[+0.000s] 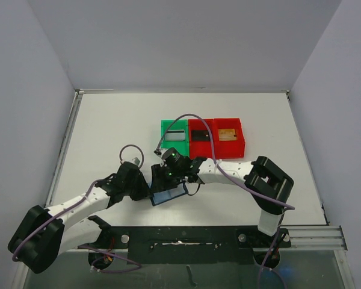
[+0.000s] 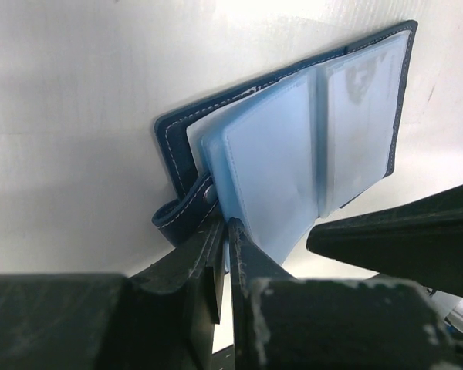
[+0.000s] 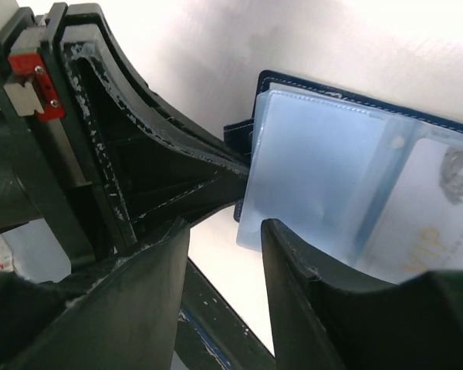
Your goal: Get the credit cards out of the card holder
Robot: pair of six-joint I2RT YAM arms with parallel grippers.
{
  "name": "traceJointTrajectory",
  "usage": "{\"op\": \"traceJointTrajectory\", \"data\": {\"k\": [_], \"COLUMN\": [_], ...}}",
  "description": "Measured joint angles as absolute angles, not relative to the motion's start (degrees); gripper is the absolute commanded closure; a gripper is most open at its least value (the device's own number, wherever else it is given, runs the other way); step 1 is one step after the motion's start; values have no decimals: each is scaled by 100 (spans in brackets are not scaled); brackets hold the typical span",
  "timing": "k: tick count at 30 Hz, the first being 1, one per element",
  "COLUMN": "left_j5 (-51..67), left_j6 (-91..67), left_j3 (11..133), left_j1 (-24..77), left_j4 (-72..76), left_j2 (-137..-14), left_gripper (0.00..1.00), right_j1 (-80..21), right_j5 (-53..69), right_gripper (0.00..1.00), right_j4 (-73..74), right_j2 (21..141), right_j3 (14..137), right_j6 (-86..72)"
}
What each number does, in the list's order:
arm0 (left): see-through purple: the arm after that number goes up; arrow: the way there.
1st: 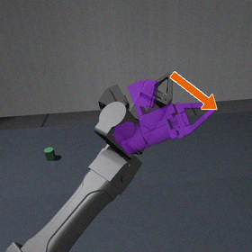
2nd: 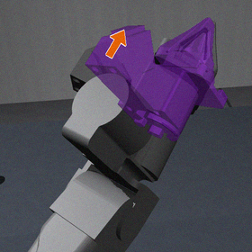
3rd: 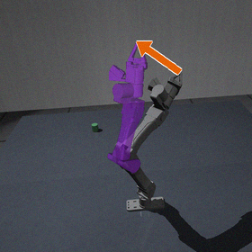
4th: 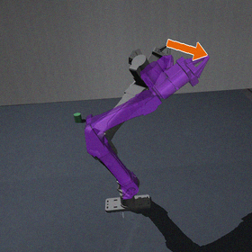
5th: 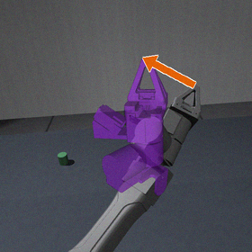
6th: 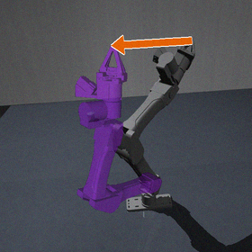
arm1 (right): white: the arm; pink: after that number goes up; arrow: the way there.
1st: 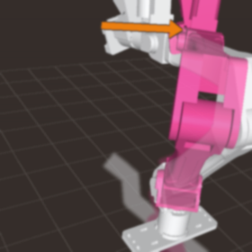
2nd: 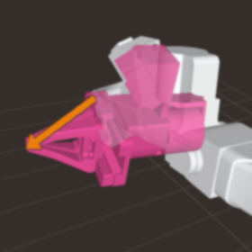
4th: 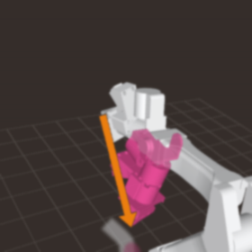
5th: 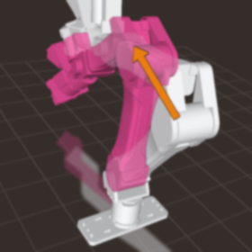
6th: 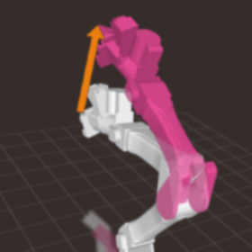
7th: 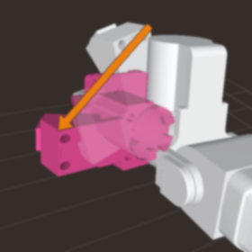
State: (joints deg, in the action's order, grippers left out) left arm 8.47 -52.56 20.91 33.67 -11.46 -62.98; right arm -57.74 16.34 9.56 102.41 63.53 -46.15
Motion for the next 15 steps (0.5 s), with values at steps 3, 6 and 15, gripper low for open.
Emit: {"op": "traceJointTrajectory", "data": {"k": [3,6,15], "left_j5": [720,572,150], "left_j6": [-5328,-5411,-5684], "left_j3": [2082,2080,2075], "left_j1": [3367,3367,3367], "left_j4": [-1304,-1533,-2102], "left_j2": [-6141,-5918,-5231], "left_gripper": [88,86,71], "right_j1": [-5774,-5765,-5502], "right_j5": [1879,2043,1868], "right_gripper": [56,56,55], "right_j4": [801,565,508], "right_j2": [10241,10224,9612], "right_j3": [6287,6200,5889], "right_j6": [-4652,-4696,-4825]}}
